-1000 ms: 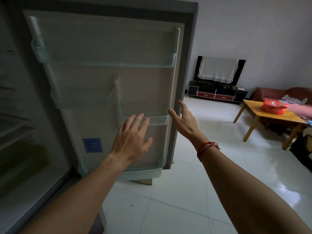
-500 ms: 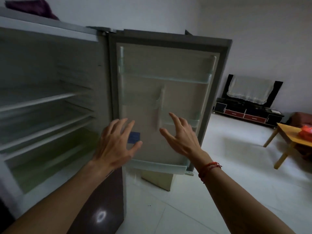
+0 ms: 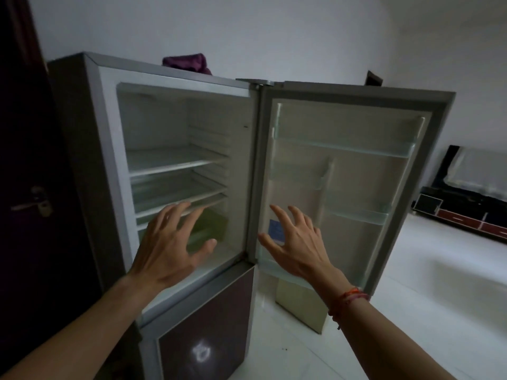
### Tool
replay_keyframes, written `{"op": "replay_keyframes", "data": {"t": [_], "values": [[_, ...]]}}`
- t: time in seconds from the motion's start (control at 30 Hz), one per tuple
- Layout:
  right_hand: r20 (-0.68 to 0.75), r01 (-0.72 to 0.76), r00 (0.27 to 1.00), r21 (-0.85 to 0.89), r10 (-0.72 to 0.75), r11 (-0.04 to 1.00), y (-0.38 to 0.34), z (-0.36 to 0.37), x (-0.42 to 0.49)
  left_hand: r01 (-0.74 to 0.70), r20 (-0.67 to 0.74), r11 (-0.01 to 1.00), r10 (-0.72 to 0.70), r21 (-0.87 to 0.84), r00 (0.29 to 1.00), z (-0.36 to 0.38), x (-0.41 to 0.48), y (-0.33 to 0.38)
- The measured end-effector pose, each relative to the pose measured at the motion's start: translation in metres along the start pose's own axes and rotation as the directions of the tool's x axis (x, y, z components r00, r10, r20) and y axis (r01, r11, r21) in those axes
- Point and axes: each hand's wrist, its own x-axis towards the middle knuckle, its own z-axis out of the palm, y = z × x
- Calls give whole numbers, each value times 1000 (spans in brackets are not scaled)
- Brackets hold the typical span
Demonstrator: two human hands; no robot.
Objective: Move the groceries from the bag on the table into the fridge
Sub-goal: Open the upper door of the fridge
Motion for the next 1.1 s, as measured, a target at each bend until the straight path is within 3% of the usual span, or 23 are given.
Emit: {"op": "replay_keyframes", "data": {"t": [0.37,0.73,1.1], "values": [[12,14,1000,-28,-14,1000,-14,-1,-1,25,12,1000,-25,0,1000,-6,-6,-10],[-9,-38,999,-97,37,995,35,-11,1,-11,21,999,12,-51,1000,20,23,26],[-119,-293,954,-185,275,938,70,-43,-50,-203,45,953,219,-225,975,54,59,76]]}}
